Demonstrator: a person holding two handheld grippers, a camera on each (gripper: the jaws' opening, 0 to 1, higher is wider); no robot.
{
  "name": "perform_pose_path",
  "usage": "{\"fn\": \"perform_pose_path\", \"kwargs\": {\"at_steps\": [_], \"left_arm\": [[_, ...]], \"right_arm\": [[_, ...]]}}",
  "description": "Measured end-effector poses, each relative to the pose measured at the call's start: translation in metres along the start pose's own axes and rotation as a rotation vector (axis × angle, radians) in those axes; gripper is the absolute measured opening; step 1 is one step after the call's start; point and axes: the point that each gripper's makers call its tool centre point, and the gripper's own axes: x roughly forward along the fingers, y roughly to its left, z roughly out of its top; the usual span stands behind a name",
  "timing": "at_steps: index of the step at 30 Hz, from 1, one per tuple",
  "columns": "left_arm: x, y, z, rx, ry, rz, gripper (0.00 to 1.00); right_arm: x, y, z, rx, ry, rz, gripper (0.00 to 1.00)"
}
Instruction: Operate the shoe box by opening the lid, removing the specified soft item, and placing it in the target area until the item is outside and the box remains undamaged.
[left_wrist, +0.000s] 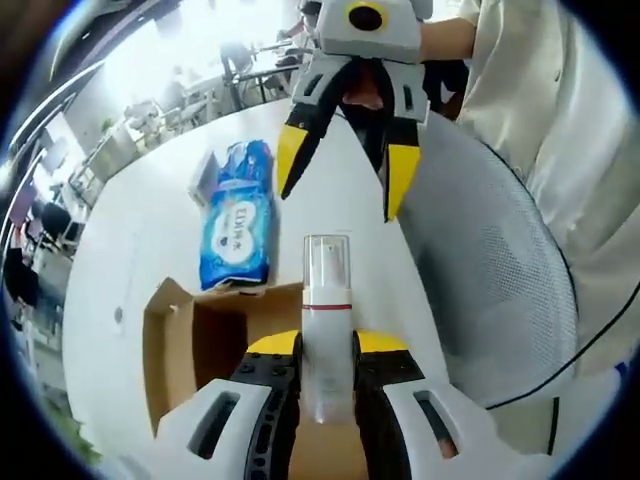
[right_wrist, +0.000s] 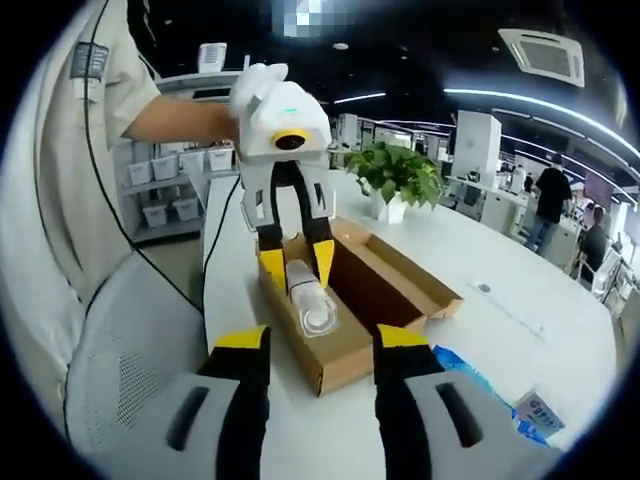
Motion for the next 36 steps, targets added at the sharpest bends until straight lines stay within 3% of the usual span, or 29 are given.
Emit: {"fn": "perform_pose_path", "kwargs": {"at_steps": [14, 36], "left_arm": [[0.002, -0.012, 0.031, 0.060, -0.087, -0.048, 0.17], [0.002, -0.011, 0.033, 0.131, -0.113, -0.046, 0.17]], "right_arm": [[0.001, 0.010, 0.006, -0.046, -0.006, 0.040, 0.19], [-0.001, 0.010, 0.004, -0.034, 0.035, 0.047, 0.17]]}}
